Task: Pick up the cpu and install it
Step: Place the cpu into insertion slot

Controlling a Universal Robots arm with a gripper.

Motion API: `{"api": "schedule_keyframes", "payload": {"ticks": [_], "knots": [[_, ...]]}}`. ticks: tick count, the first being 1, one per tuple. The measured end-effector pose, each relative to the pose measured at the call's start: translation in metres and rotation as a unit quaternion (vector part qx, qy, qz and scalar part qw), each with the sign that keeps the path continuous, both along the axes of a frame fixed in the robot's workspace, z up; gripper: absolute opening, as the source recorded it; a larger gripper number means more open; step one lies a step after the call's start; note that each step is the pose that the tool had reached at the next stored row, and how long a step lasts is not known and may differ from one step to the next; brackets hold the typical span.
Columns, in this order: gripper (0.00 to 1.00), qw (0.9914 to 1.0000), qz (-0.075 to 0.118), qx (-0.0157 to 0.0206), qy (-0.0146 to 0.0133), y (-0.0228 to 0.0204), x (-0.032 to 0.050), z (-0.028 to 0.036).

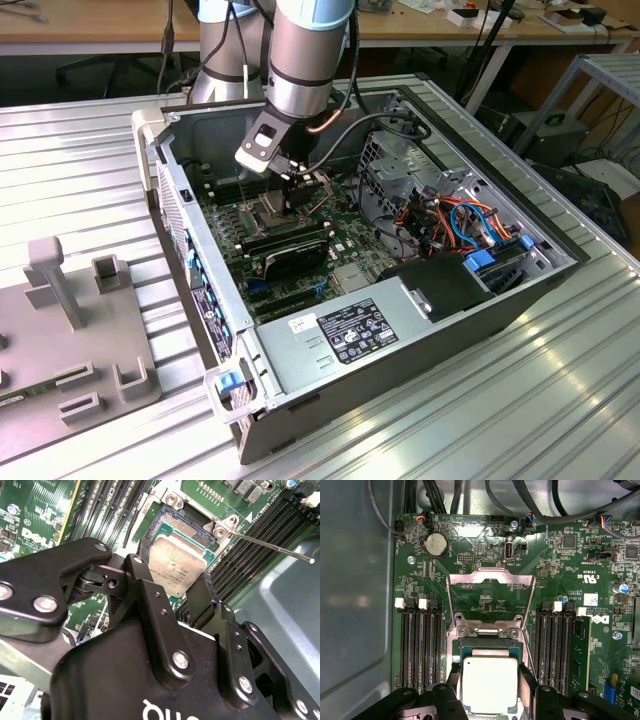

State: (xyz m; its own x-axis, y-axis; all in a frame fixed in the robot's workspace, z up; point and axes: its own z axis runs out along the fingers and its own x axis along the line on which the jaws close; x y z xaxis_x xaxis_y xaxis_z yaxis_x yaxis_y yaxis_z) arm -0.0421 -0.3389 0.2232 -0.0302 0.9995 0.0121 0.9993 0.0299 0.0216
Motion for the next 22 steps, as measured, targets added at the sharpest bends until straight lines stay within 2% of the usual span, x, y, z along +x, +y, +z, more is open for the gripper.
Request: {"api": "schedule_keyframes", "payload": {"ticks": [5,14,22], "knots": [[0.55,1.0,0.0,0.0,0.0,0.0,0.0,-0.0061],[0.55,1.0,0.0,0.0001,-0.0001,0.0001,0.0,-0.0073],[0.55,1.0,0.0,0.0,0.0,0.0,0.0,-0.0133]]}}
